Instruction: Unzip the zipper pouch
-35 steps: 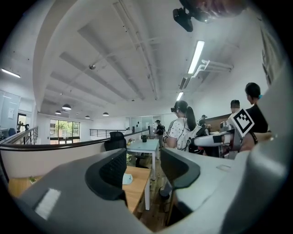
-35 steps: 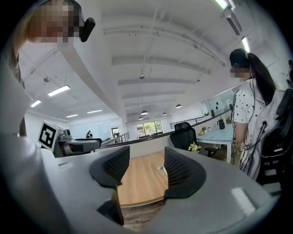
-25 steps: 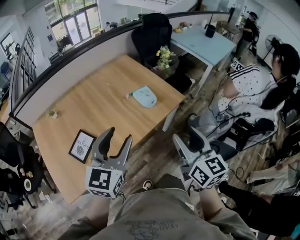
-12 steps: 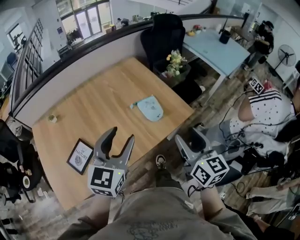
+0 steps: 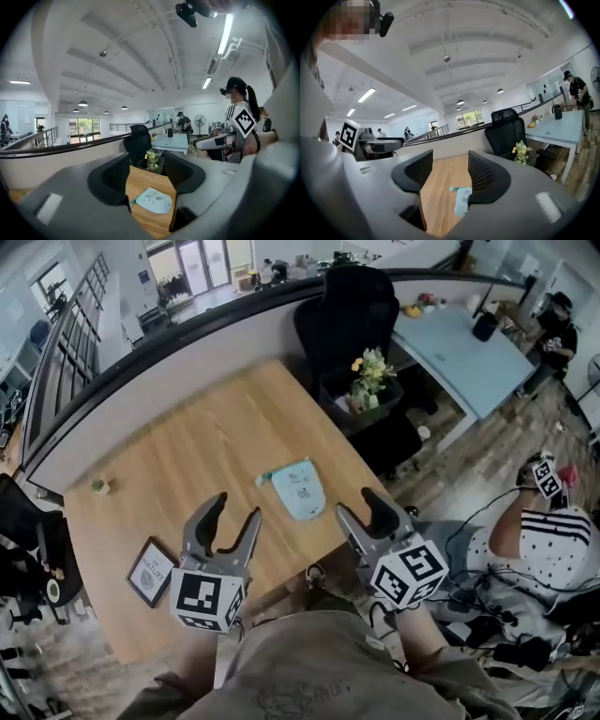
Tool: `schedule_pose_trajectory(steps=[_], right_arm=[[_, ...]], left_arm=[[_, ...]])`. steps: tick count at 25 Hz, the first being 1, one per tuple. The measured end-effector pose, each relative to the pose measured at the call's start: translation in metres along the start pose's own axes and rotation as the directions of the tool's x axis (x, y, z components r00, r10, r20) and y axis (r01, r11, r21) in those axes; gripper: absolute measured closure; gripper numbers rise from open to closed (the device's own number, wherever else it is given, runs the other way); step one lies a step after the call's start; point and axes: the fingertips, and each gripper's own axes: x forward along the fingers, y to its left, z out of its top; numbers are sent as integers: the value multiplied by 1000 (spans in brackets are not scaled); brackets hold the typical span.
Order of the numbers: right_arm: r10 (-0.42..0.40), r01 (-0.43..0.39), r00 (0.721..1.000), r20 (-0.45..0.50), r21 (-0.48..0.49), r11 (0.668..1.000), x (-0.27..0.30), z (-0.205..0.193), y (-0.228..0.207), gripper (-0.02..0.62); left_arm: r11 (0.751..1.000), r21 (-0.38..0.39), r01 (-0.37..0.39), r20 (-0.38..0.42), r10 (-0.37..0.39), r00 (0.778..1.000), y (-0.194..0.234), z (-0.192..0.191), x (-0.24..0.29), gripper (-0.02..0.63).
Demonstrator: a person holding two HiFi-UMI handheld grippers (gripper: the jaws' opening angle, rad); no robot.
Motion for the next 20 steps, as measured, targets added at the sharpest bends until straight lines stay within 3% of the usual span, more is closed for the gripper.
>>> schedule_pose_trajectory(steps=[9,16,20], right_arm=[[83,-83,995,-54,9,997,67,12,-79,373],[133,-131,986,-102,28,991,97,2,-101,373],[163,-159,983,-82,49,986,108,4,-102,373]], left_arm=[[995,-11,-96,-67,95,993,23,-6,83,379],[988,-30,-153,-97,150,984,39,-15,105,379],[986,-27,-166,-111,162,981,44,-17,110,379]])
